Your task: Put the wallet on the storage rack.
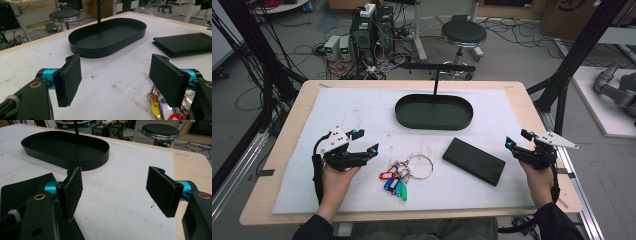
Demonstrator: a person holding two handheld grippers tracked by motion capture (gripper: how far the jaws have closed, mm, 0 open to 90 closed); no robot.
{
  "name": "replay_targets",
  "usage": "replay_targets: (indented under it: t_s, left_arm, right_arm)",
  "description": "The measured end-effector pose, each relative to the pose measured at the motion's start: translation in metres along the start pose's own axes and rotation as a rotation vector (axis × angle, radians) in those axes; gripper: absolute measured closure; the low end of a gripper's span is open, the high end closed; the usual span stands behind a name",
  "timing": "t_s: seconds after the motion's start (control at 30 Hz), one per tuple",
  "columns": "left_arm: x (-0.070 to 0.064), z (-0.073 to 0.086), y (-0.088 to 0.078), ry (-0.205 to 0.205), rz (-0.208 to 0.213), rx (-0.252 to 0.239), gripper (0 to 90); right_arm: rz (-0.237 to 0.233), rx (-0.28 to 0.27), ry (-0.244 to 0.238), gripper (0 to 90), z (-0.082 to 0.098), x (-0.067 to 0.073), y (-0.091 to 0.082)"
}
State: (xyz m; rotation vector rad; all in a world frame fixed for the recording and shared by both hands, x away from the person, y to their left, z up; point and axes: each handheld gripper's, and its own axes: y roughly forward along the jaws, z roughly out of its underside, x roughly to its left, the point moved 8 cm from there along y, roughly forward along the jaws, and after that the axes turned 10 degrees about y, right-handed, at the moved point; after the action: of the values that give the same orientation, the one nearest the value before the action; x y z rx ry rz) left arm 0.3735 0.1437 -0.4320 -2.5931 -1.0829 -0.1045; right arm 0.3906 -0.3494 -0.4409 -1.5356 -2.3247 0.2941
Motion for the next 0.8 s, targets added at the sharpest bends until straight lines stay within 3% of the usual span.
replay_targets:
  t_s: [0.27, 0.63, 0.8]
  left_arm:
    - [0.002, 0.001, 0.004, -0.032, -0.007, 0.015, 27.4]
    - [-0.002, 0.006, 0.016, -0.079, 0.032, 0.071, 40.2]
    - [-0.007, 0.010, 0.025, -0.096, 0.074, 0.108, 43.9]
  right_arm:
    - [0.000, 0.001, 0.009, 29.9, 0.000, -0.002, 0.000]
    - [0.004, 0.012, 0.002, 29.9, 0.002, -0.001, 0.001]
    - [0.001, 0.013, -0.001, 29.9, 0.003, 0.000, 0.001]
